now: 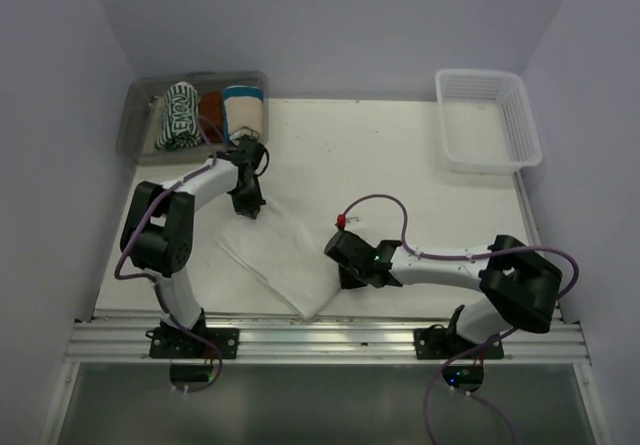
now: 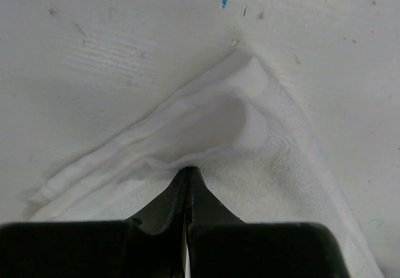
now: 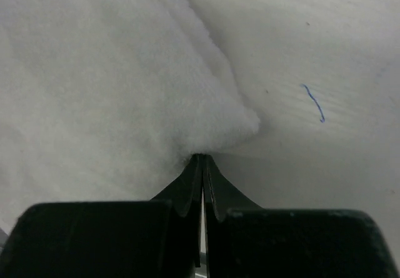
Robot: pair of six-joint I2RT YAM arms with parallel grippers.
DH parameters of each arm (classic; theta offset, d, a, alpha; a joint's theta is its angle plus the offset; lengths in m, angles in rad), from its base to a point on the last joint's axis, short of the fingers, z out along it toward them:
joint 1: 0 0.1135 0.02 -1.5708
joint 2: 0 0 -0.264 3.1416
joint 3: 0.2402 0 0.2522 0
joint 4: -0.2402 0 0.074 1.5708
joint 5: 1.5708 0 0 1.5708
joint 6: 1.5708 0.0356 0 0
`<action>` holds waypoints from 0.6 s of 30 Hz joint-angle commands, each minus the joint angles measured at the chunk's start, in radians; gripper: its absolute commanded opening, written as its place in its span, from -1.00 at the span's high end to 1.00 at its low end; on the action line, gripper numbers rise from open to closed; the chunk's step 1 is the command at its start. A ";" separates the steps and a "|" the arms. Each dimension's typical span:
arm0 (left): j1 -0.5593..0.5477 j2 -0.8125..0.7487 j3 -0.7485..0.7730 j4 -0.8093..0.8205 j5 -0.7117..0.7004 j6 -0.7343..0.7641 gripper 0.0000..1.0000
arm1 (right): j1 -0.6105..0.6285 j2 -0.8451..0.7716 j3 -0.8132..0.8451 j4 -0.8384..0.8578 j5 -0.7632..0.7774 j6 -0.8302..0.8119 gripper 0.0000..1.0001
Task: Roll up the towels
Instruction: Fold the towel
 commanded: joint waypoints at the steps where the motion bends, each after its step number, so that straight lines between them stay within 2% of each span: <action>1: -0.002 -0.065 0.044 0.069 -0.097 0.044 1.00 | 0.007 -0.095 -0.031 -0.198 0.106 0.115 1.00; 3: -0.002 -0.105 0.048 0.042 -0.133 0.052 1.00 | -0.007 -0.170 -0.012 -0.252 0.210 0.104 0.99; 6: -0.002 -0.140 0.012 0.031 -0.142 0.055 1.00 | -0.036 -0.181 0.054 -0.255 0.226 0.027 0.98; 10: -0.002 -0.209 -0.095 0.049 -0.107 0.044 1.00 | -0.015 -0.082 0.177 -0.252 0.183 -0.062 1.00; 13: -0.002 -0.245 -0.176 0.107 -0.052 0.061 1.00 | 0.021 -0.017 0.238 -0.180 0.116 -0.115 1.00; 16: 0.002 -0.228 -0.212 0.114 -0.045 0.075 1.00 | 0.027 0.056 0.263 -0.162 0.062 -0.123 0.98; 18: 0.012 -0.196 -0.218 0.124 -0.073 0.076 1.00 | 0.016 0.096 0.260 -0.157 0.078 -0.123 0.96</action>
